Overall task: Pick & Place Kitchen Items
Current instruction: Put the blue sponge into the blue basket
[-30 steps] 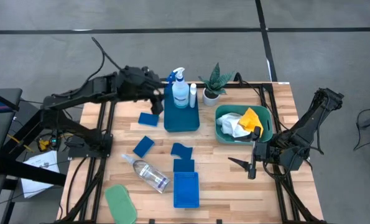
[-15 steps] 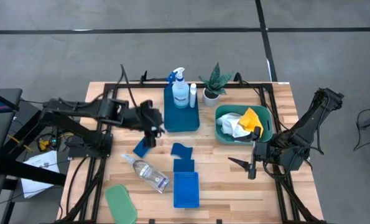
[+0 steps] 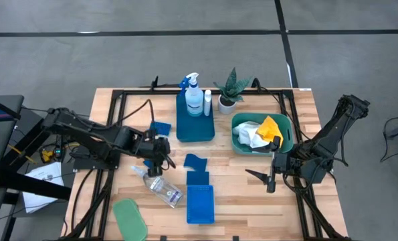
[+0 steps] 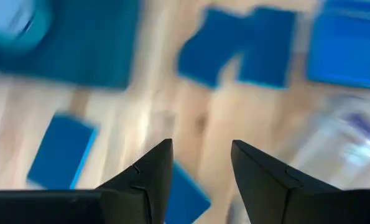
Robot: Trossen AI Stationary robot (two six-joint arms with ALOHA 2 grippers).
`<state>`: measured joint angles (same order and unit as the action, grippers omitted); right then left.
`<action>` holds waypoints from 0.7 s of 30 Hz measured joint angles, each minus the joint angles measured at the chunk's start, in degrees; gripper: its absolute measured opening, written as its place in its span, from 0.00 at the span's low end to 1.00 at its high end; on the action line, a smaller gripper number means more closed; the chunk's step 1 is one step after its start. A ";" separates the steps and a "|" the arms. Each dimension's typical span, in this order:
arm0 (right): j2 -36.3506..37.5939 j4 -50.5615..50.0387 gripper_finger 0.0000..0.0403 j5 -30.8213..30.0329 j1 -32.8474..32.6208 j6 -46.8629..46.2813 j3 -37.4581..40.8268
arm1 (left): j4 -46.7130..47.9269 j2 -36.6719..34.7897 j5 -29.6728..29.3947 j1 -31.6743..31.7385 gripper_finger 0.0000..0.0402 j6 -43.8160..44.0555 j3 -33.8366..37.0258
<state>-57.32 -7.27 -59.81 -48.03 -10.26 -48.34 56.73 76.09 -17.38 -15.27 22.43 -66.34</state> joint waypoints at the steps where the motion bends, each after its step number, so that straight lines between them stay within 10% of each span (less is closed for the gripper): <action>1: 0.02 0.00 0.83 0.02 0.00 -0.22 0.00 | 0.13 0.00 -1.25 0.43 0.40 2.73 1.35; 8: 0.01 0.00 0.83 1.47 0.00 -0.28 0.00 | -0.65 0.00 -2.74 4.33 0.40 4.80 11.01; 21: 0.00 -0.07 0.83 1.73 0.04 -0.28 0.00 | -12.55 0.00 1.31 13.93 0.40 -21.93 19.63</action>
<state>-57.32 -7.33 -58.08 -47.99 -10.55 -48.34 44.18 76.09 -16.07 -1.34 0.50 -46.70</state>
